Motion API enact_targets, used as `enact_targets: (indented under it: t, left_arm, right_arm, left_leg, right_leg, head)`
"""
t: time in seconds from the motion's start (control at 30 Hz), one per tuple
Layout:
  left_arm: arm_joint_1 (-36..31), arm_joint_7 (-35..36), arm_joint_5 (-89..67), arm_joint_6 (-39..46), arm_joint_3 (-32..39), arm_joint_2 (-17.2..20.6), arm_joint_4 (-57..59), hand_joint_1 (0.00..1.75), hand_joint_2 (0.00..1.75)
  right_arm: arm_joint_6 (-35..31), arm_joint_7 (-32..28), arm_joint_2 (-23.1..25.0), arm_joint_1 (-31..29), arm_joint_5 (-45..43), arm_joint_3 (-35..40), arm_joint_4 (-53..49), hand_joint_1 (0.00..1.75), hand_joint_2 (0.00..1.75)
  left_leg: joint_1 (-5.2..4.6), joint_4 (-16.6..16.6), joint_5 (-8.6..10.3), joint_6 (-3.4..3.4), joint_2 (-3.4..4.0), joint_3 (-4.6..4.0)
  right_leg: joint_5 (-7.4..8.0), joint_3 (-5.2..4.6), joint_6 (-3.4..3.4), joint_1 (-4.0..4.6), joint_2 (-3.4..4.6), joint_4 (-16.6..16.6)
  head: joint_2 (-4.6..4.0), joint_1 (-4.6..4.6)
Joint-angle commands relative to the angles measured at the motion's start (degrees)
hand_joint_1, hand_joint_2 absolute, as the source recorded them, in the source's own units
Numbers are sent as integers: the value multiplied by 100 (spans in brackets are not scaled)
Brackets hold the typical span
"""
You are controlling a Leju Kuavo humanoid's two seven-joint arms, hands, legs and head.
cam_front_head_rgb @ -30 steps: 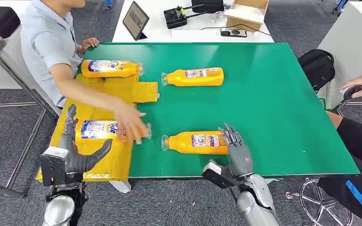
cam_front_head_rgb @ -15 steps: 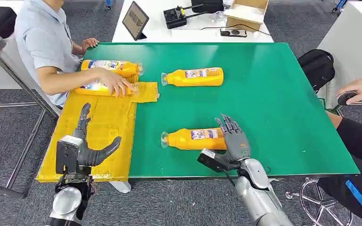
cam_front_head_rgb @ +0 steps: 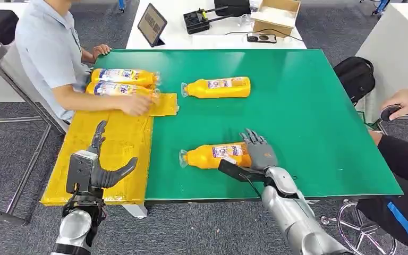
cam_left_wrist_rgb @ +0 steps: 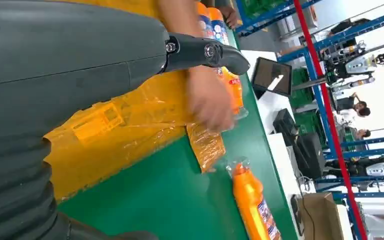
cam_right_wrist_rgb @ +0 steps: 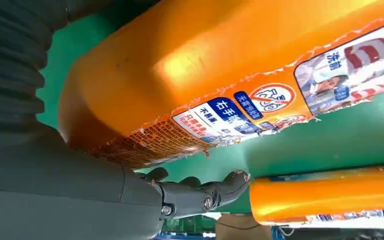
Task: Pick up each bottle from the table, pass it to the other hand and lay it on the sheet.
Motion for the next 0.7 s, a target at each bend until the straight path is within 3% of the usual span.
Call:
enact_targets:
  t: [0.03, 0.27, 0.53, 0.7]
  left_arm:
    - [-290, 59, 95, -215, 65, 98, 493, 0, 175]
    - [-533, -37, 298, -370, 7, 195, 821, 0, 175]
    - [-619, -117, 389, -373, -31, 237, 946, 0, 175]
    - [-661, -274, 544, -339, -94, 248, 983, 0, 175]
  right_arm:
    - [486, 94, -9, -310, -72, 337, 930, 175, 175]
    - [1425, -461, -51, -453, -953, 81, 1254, 175, 175]
    - [1666, -651, -98, -466, -1310, -5, 1324, 175, 175]
    - [1762, -1250, -56, -331, -2036, -358, 1211, 175, 175]
  left_leg:
    - [1, -10, 6, 8, -3, 16]
    - [3, -18, 25, 12, -18, 27]
    - [5, -11, 20, 9, -7, 47]
    - [8, -21, 29, 14, -17, 50]
  right_leg:
    - [6, 17, -18, 5, -10, -11]
    - [18, 28, -28, 8, -26, -19]
    - [17, 46, -21, 10, -14, -15]
    - [25, 49, -30, 15, -27, -29]
  head:
    - [0, 0]
    - [0, 0]
    - [0, 0]
    - [0, 0]
